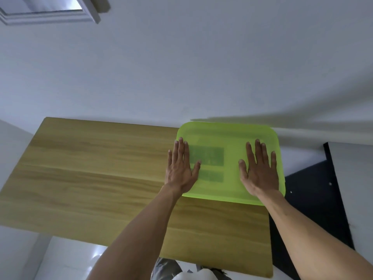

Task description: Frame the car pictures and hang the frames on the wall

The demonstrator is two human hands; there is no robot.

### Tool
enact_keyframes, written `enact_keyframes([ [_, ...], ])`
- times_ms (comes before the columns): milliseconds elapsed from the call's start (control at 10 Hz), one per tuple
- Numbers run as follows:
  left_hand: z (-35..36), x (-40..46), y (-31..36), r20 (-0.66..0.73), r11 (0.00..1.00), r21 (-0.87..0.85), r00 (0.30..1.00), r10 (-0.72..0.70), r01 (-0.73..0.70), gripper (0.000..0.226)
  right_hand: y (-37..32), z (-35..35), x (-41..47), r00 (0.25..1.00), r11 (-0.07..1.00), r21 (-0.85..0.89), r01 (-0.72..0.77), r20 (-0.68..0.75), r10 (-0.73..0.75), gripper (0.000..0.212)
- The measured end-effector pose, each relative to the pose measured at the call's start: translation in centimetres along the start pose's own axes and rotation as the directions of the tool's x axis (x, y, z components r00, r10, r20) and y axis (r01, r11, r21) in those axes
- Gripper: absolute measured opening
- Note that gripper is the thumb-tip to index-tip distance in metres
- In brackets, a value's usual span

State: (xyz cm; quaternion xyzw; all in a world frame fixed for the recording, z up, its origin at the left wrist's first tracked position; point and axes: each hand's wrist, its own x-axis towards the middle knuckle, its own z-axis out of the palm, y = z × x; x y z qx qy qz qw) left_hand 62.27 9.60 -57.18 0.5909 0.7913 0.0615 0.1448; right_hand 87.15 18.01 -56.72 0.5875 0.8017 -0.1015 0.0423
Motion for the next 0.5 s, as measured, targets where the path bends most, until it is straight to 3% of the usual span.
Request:
enact_keyframes([
  [300, -0.7, 0.3, 0.1, 0.054, 0.998, 0.057, 0.999, -0.004, 0.001, 0.083, -0.2, -0.6, 0.2, 0.999, 0.998, 0.063, 0.0, 0.05, -0.003, 0.072],
  [400, -1.4, 1.2, 0.2, 0.104, 1.0, 0.012, 0.994, -0.018, 0.017, 0.082, 0.2, -2.0, 0.6, 0.993, 0.98, 0.201, 0.011, 0.111, -0.034, 0.079],
  [500, -2.4, 1.2, -0.3, 0.097, 0.968, -0.242, 0.995, -0.037, 0.06, 0.083, 0.4, -4.0, -3.1, 0.998, 0.776, 0.631, -0.023, 0.06, -0.02, 0.081],
])
